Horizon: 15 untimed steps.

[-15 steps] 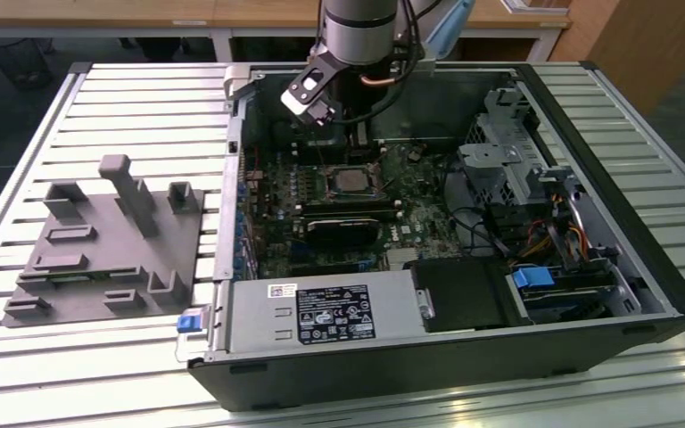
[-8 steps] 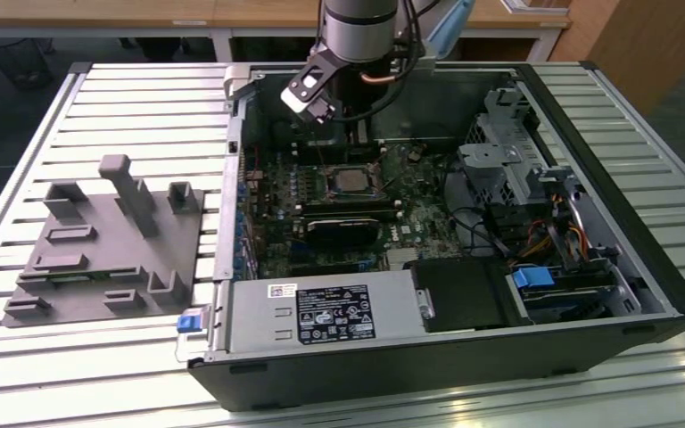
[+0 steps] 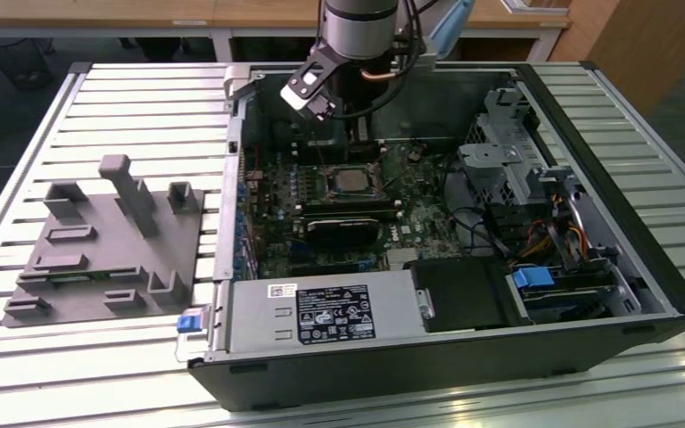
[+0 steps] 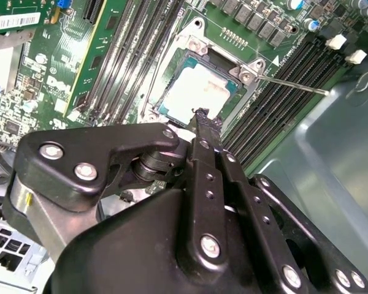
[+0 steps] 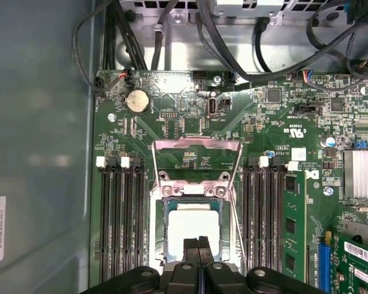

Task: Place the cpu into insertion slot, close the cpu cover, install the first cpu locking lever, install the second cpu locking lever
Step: 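Close the cpu cover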

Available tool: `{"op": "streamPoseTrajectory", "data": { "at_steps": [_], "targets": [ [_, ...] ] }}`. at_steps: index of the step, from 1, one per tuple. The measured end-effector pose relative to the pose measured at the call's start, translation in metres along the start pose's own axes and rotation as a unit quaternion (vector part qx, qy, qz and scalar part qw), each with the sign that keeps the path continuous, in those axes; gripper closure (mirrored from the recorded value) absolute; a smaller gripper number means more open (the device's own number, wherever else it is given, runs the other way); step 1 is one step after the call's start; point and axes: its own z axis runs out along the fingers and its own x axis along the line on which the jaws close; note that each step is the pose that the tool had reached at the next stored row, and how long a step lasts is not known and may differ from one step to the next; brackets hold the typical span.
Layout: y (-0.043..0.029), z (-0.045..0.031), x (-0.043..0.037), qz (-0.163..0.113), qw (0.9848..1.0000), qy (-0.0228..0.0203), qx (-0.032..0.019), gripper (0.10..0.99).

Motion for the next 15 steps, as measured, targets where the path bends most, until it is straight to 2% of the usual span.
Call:
{"op": "streamPoseTrajectory", "data": {
  "at_steps": [3,9,12,15],
  "targets": [
    [0.0002,-0.0047,0.0001,0.0,1.0,0.0,0.0002,0.98],
    [0.001,-0.0202,0.0002,0.0,1.0,0.0,0.0002,0.98],
    [0.0012,-0.0237,0.0002,0.0,1.0,0.0001,0.0002,0.98],
    [0.0012,-0.0238,0.0,0.0,1.0,0.0001,0.0002,0.98]
  ]
}}
